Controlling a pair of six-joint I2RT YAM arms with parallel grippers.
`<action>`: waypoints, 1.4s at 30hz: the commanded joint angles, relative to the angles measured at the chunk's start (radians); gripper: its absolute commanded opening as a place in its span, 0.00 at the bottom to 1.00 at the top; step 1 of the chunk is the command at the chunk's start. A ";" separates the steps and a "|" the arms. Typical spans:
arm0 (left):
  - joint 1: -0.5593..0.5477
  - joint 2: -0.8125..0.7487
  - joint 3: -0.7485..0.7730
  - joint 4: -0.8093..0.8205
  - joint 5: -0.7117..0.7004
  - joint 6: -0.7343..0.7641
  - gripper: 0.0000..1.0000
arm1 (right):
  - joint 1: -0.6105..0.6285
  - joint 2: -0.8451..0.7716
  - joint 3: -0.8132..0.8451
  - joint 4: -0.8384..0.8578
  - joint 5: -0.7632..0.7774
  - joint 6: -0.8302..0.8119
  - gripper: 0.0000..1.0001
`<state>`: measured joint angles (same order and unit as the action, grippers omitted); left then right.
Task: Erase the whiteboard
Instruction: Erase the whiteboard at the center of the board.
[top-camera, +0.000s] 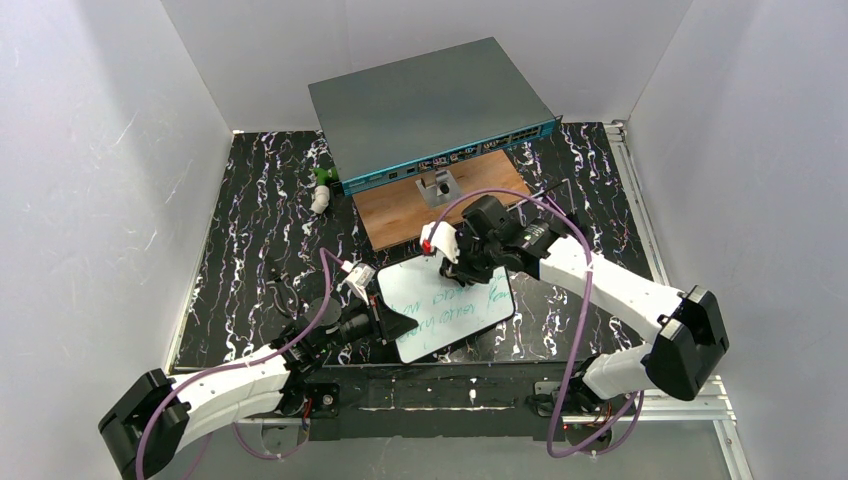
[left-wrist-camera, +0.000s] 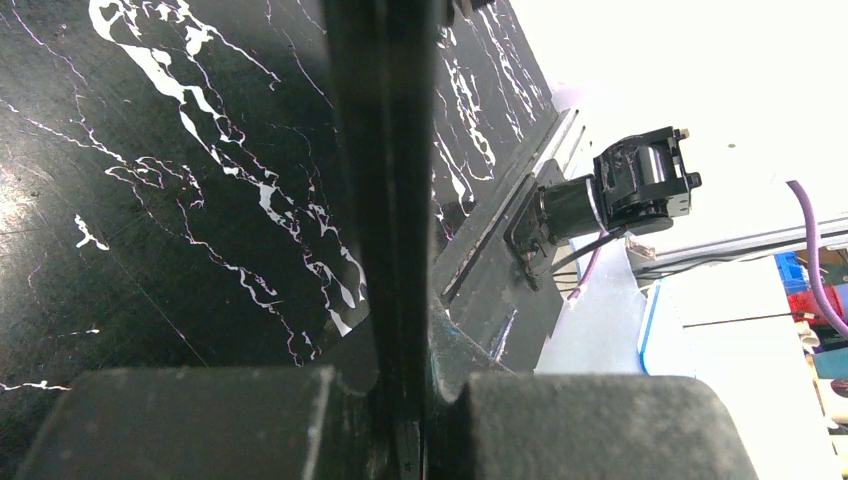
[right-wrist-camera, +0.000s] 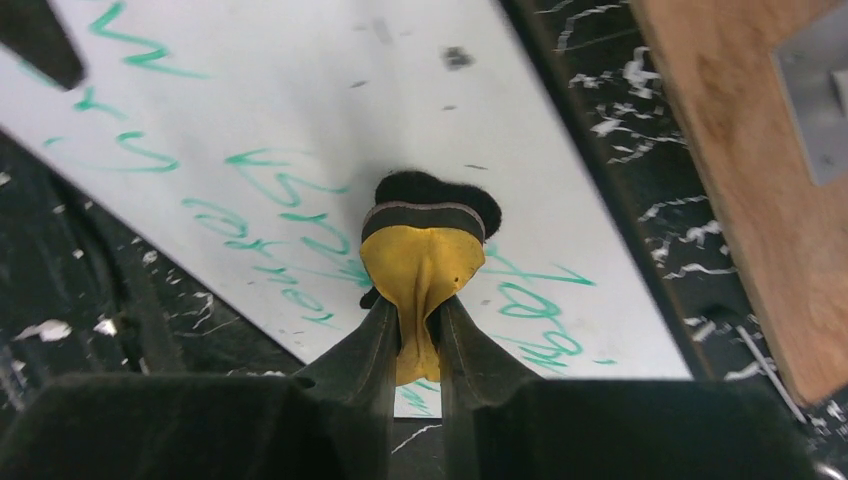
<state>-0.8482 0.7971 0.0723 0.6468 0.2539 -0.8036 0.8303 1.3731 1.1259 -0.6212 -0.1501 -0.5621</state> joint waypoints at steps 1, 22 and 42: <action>-0.008 -0.023 0.014 0.024 0.018 0.029 0.00 | 0.019 -0.012 -0.005 -0.067 -0.134 -0.063 0.01; -0.009 -0.016 0.024 0.030 0.024 0.034 0.00 | -0.013 -0.030 -0.089 0.049 0.020 -0.056 0.01; -0.008 0.002 0.017 0.057 0.018 0.023 0.00 | -0.042 -0.019 -0.064 0.133 0.206 0.022 0.01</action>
<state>-0.8482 0.8062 0.0719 0.6559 0.2531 -0.8207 0.7986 1.3708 1.0958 -0.5629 -0.0246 -0.5251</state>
